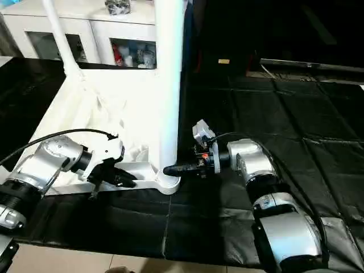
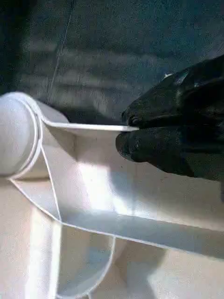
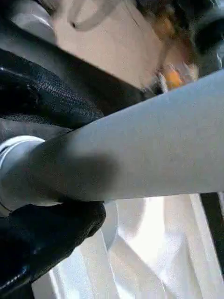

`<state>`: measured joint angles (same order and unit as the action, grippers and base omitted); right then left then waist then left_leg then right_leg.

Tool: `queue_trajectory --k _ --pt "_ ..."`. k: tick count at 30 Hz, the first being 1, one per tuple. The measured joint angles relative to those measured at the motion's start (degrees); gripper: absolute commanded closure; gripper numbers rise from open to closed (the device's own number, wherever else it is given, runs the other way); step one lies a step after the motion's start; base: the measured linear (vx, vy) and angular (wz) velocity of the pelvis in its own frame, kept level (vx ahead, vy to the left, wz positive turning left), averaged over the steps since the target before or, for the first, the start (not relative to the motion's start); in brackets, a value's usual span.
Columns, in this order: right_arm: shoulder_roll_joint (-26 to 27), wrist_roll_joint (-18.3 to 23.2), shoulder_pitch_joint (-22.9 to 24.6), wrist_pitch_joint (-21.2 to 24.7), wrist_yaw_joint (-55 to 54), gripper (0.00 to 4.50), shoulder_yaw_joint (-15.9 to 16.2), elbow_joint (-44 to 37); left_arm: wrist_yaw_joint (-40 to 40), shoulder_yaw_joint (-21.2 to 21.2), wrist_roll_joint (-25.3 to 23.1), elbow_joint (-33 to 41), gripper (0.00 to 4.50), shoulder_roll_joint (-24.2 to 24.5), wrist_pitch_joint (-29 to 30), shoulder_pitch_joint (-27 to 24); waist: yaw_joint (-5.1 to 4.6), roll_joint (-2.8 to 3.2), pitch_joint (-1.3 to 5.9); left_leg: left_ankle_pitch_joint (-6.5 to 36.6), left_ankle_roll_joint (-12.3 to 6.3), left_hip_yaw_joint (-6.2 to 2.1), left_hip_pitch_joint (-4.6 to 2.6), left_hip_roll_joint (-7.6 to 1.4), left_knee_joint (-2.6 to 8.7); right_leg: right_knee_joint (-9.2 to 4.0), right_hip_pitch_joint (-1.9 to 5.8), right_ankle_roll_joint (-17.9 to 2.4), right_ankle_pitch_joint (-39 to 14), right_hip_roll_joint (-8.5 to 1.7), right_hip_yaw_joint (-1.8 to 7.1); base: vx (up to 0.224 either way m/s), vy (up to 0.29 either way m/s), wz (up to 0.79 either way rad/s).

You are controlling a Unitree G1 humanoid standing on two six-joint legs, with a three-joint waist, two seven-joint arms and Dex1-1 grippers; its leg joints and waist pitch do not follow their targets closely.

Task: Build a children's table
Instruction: Rotate leg to tighten

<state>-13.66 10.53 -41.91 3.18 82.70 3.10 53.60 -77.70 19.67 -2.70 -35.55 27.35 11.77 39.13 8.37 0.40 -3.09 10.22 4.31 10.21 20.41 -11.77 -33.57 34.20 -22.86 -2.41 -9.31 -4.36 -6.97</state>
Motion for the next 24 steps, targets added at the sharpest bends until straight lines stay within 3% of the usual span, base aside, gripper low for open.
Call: queue_trajectory --k 4,11,16,17,21,24 --pt "2.01 -0.14 2.53 0.95 -12.40 2.55 -2.27 -3.63 7.80 -2.10 -0.62 -1.22 4.50 -2.98 4.46 0.57 -0.57 0.06 0.00 -0.01 0.03 0.00 -0.33 0.01 0.02 -0.03 0.18 0.25 -0.14 0.00 -0.01 0.000 0.000 0.00" --pt "8.31 -2.00 3.46 1.72 -38.27 2.57 -6.70 -6.12 24.05 -7.07 -0.94 -2.41 4.50 -11.51 11.59 1.14 -3.19 0.33 0.06 -0.01 0.02 -0.14 -0.44 0.12 -0.06 -0.31 0.26 0.26 -0.15 -0.02 -0.06 0.000 0.000 0.00" --pt "10.76 -4.09 1.46 2.27 -49.72 2.57 -7.22 -5.60 31.88 -9.05 -0.94 -3.68 4.50 -15.81 13.08 2.06 -3.54 0.35 0.05 -0.01 0.02 -0.18 -0.39 0.14 -0.01 -0.54 0.22 0.27 -0.14 -0.02 -0.12 0.000 0.000 0.00" --pt "10.77 -4.14 1.45 2.25 -50.23 2.01 -7.22 -5.76 32.30 -9.29 -0.94 -3.67 4.50 -16.18 13.14 2.07 -3.50 0.35 0.05 -0.01 0.02 -0.18 -0.36 0.14 0.03 -0.58 0.23 0.27 -0.14 -0.02 -0.12 0.000 0.000 0.00" --pt "11.43 -4.26 1.46 2.41 -51.13 1.81 -7.22 -6.56 32.46 -9.39 -0.94 -2.96 4.50 -16.30 13.57 2.06 -3.41 0.35 0.06 -0.01 0.01 -0.18 -0.33 0.14 0.08 -0.58 0.20 0.30 -0.08 -0.02 -0.11 0.000 0.000 0.00" --pt "11.50 -4.32 1.49 2.41 -51.19 1.37 -7.22 -7.10 32.42 -9.41 -0.94 -2.31 4.50 -16.29 13.97 2.04 -3.37 0.35 0.06 0.01 0.01 -0.17 -0.31 0.15 0.30 -0.58 0.11 0.28 -0.04 -0.02 -0.11 0.017 -0.002 0.00"
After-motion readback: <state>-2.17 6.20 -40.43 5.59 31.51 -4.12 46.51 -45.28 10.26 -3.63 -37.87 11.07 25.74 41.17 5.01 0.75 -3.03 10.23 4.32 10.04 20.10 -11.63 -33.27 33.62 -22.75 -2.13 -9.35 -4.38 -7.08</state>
